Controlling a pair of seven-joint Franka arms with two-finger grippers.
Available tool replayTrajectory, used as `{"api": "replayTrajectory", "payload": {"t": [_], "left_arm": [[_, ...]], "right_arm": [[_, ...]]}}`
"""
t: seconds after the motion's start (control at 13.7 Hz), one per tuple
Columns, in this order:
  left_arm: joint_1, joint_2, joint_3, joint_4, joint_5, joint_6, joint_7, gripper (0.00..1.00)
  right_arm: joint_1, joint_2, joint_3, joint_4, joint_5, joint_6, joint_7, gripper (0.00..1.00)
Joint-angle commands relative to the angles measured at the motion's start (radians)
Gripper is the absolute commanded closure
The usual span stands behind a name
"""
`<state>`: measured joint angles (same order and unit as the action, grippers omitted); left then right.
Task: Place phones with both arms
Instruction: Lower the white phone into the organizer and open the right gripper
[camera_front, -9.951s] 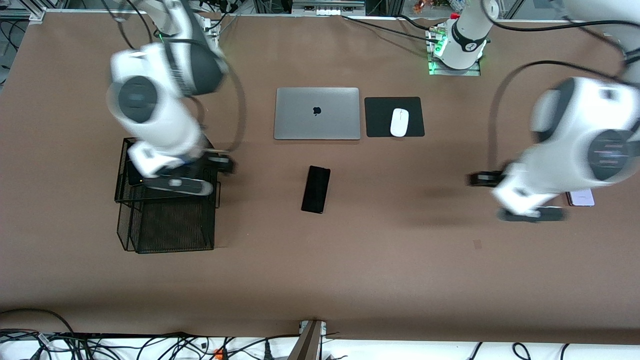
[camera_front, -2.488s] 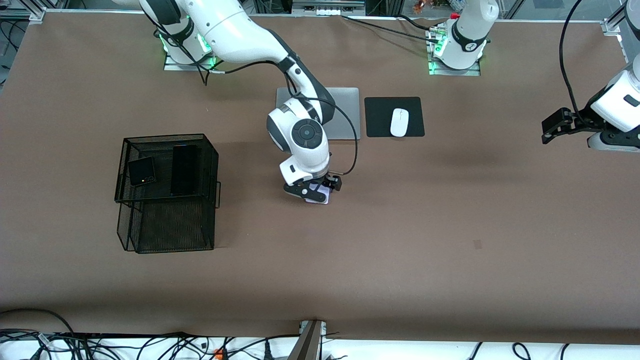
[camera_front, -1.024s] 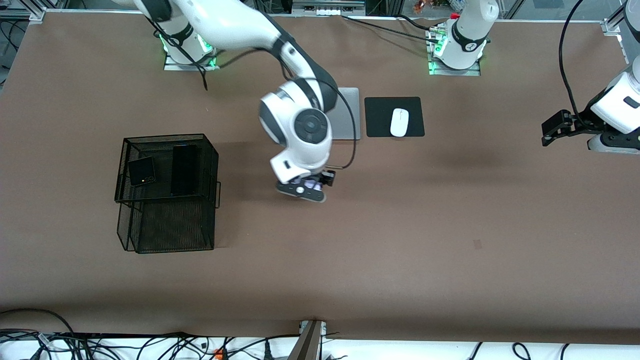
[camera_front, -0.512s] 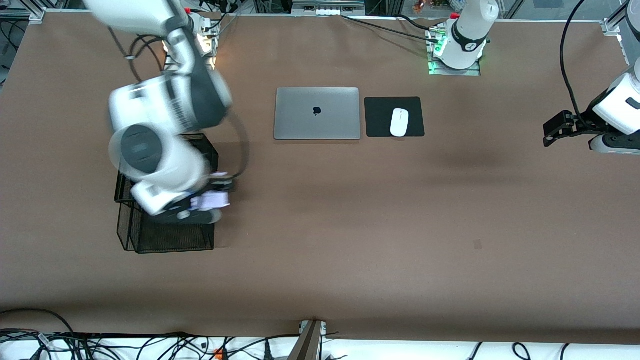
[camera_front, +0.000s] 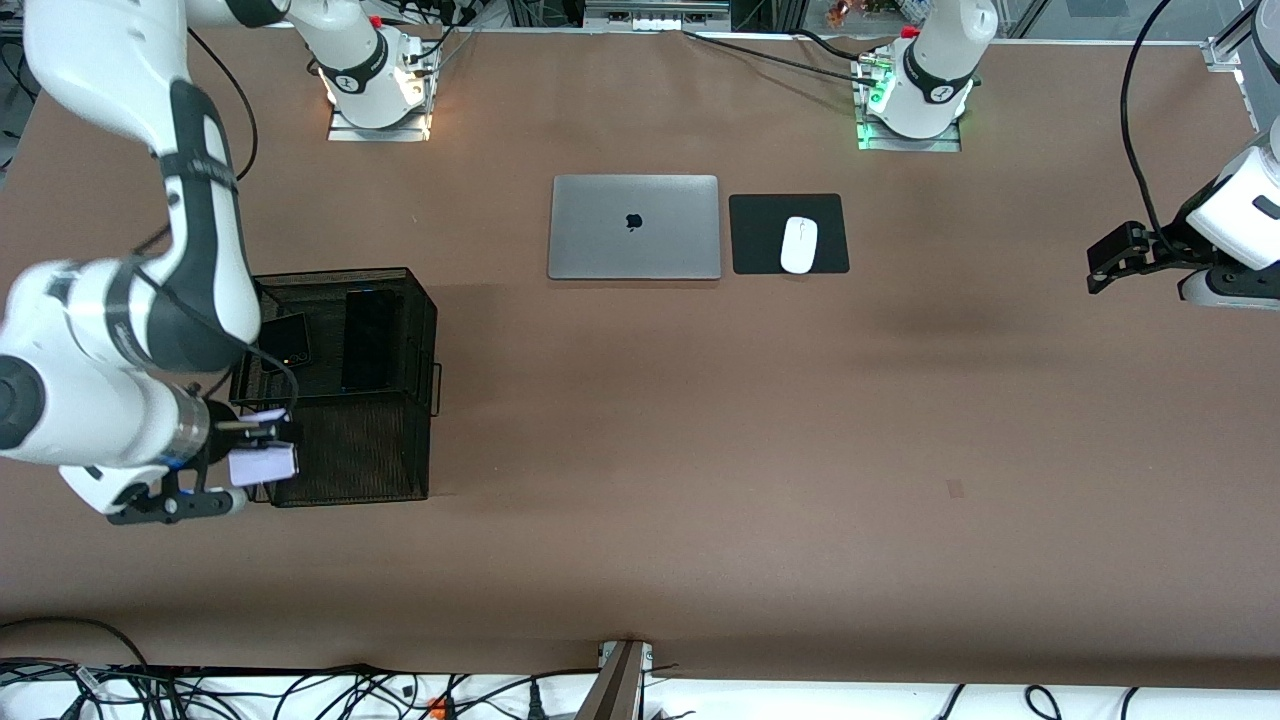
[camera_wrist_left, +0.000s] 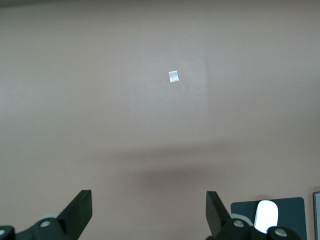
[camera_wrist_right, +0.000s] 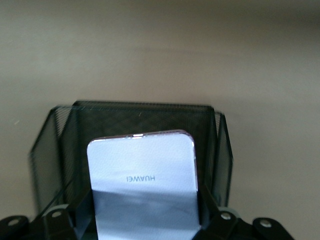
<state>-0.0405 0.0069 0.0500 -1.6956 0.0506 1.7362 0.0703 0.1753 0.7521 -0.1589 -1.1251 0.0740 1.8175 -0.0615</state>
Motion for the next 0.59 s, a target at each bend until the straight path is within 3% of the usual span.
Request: {"api": "replayTrajectory", "payload": {"t": [0.0, 0.22, 0.37, 0.44, 0.51], "left_arm": [[0.001, 0.013, 0.007, 0.025, -0.020, -0.007, 0.003, 0.00], [0.001, 0.016, 0.007, 0.025, -0.020, -0.007, 0.003, 0.00], [0.001, 0.016, 0.007, 0.025, -0.020, -0.007, 0.003, 0.00], [0.001, 0.016, 0.007, 0.027, -0.020, -0.007, 0.003, 0.00], [0.001, 0.016, 0.007, 0.027, -0.020, -0.007, 0.003, 0.00]], "right_arm": [[0.001, -0.014, 0.018, -0.157, 0.015, 0.168, -0.014, 0.90], [0.015, -0.014, 0.021, -0.263, 0.059, 0.273, 0.000, 0.89], [0.029, -0.013, 0.021, -0.281, 0.073, 0.275, 0.014, 0.80], [0.027, -0.013, 0.021, -0.280, 0.075, 0.273, 0.026, 0.51], [0.026, -0.013, 0.021, -0.280, 0.075, 0.272, 0.041, 0.01]]}}
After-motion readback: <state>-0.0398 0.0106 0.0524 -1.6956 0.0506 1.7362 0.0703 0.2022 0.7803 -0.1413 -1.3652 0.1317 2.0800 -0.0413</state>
